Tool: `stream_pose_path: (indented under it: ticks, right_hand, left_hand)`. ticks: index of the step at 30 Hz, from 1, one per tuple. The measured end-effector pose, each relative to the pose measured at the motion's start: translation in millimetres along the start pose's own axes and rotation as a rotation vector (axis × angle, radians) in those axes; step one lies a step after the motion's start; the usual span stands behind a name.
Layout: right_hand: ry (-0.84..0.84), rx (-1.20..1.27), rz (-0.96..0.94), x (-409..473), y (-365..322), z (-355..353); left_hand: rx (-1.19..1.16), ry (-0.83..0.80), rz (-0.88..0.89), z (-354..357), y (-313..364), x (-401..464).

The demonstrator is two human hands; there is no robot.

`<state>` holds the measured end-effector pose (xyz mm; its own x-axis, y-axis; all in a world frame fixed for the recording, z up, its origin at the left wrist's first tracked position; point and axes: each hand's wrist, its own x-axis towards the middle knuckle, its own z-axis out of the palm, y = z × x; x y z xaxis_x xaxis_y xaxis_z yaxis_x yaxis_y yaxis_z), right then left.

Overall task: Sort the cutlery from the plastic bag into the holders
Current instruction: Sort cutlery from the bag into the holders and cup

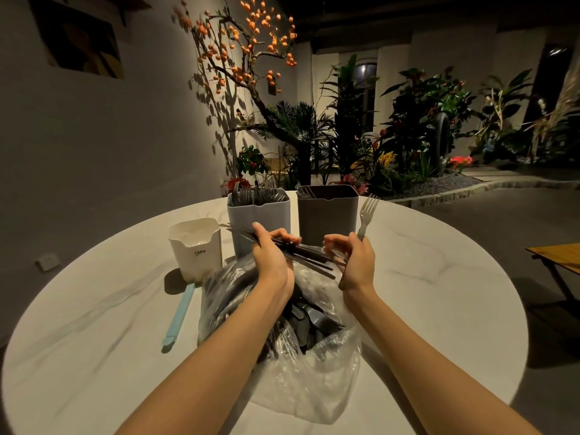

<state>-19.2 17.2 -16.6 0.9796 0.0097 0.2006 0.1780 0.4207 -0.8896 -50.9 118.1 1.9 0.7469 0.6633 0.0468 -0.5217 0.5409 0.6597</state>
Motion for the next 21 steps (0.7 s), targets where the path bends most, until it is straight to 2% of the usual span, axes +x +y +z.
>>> stream_pose_path:
  ticks: [2,7,10,12,15,21]
  right_hand:
    - [0.015,-0.001,0.01,-0.6,0.1,-1.3]
    - [-0.064,-0.046,0.128,-3.6,9.4,-1.3]
    - [-0.118,-0.101,0.166,-3.4,9.1,0.0]
    - [-0.174,-0.238,0.134,-6.1,8.4,2.1]
    - [-0.241,-0.292,0.108,-10.4,7.8,4.1]
    - [-0.184,-0.363,0.02,-0.1,6.6,1.2]
  left_hand:
    - [0.02,-0.06,-0.037,4.4,-5.5,-7.5]
    - [0.133,-0.181,-0.079,9.5,-18.8,-22.1]
    - [0.121,-0.242,-0.111,8.6,-16.9,-21.8]
    - [0.159,-0.247,-0.116,5.9,-13.7,-19.0]
    - [0.219,-0.247,-0.14,3.3,-9.7,-16.4]
    - [0.253,-0.277,-0.132,1.8,-9.0,-11.2]
